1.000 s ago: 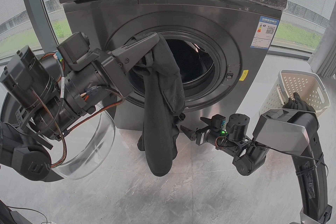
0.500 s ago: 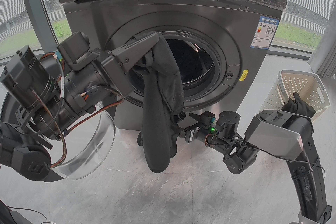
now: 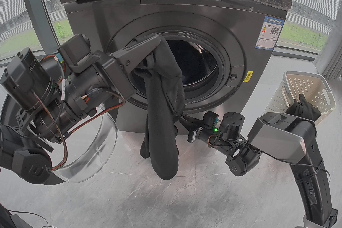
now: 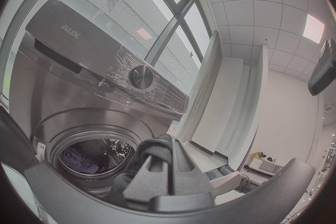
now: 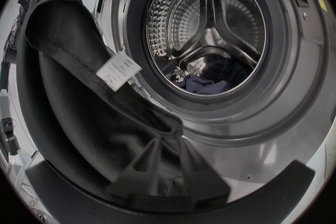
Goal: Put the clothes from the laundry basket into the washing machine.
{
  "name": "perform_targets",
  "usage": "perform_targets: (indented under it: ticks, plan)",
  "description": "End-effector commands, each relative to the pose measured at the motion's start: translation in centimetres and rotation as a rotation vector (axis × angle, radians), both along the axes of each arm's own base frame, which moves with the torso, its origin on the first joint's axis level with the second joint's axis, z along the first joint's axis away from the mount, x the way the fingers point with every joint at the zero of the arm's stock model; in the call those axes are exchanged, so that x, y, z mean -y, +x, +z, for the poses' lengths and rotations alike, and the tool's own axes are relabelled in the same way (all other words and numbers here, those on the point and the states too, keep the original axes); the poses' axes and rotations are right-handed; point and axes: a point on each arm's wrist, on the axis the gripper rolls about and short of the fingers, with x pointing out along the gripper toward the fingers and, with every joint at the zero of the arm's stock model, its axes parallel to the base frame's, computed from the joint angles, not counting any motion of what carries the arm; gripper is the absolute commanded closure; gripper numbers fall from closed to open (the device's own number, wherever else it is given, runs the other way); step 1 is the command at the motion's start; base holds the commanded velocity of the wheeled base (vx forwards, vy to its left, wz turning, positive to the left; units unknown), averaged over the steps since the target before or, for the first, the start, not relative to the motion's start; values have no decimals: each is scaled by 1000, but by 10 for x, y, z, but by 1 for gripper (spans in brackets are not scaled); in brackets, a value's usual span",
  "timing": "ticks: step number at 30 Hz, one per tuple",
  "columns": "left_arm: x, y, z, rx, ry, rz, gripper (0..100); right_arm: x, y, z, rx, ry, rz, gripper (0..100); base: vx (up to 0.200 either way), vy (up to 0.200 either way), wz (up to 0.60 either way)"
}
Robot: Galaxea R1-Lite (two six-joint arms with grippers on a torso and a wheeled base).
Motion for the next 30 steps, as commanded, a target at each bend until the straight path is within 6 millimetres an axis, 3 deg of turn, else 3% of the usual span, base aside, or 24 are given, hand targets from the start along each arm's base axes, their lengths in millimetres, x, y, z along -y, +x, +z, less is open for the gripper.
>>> perform_targets:
  ticks: [1,6,11,14,18,19,20,25,30]
  plan:
    - [-1,0,-3,-5,4,2,100,14,0,19,28,15,-27,100,0,0,0]
    - [-5,-5,-3,-4,3,2,100,40,-8,50,55,28,-69,100,0,0,0]
    - [-8,-7,-1,-2,1,8,100,66,-22,65,52,25,-112,100,0,0,0]
    - [-10,-8,1,3,-2,13,100,72,-31,65,28,13,-117,100,0,0,0]
    - [-12,-10,4,11,-7,13,100,67,-38,48,-16,-24,-102,100,0,0,0]
    - [-12,-10,4,11,-7,13,100,67,-38,48,-16,-24,-102,0,0,0,0]
    - [-12,-10,4,9,-7,11,100,63,-38,33,-43,-58,-94,0,0,0,0]
    - [-11,-11,3,7,-7,6,100,60,-36,4,-113,-106,-84,0,0,0,0]
    - [-9,-10,3,7,-7,4,100,51,-39,-7,-132,-130,-30,0,0,0,0]
